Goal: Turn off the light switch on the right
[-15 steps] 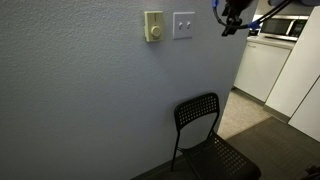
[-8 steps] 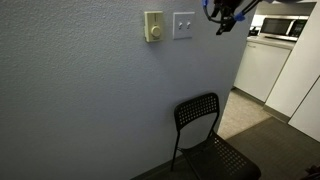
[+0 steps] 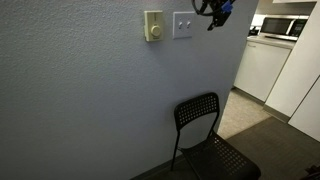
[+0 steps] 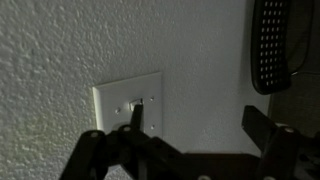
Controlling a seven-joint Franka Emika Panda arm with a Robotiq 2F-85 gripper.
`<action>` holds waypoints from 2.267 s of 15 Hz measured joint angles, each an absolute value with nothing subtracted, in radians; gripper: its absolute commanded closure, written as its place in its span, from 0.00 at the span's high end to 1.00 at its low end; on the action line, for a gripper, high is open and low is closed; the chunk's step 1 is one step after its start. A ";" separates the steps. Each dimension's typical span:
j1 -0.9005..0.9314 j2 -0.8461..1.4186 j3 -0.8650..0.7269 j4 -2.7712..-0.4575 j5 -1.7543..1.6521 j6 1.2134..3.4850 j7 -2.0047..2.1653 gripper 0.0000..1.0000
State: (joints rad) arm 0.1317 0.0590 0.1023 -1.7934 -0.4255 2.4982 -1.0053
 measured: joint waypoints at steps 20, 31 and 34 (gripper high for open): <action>0.115 0.229 0.087 -1.663 -0.307 2.573 -1.139 1.00; 0.124 0.239 0.096 -1.664 -0.328 2.592 -1.110 1.00; 0.124 0.239 0.096 -1.664 -0.328 2.593 -1.107 1.00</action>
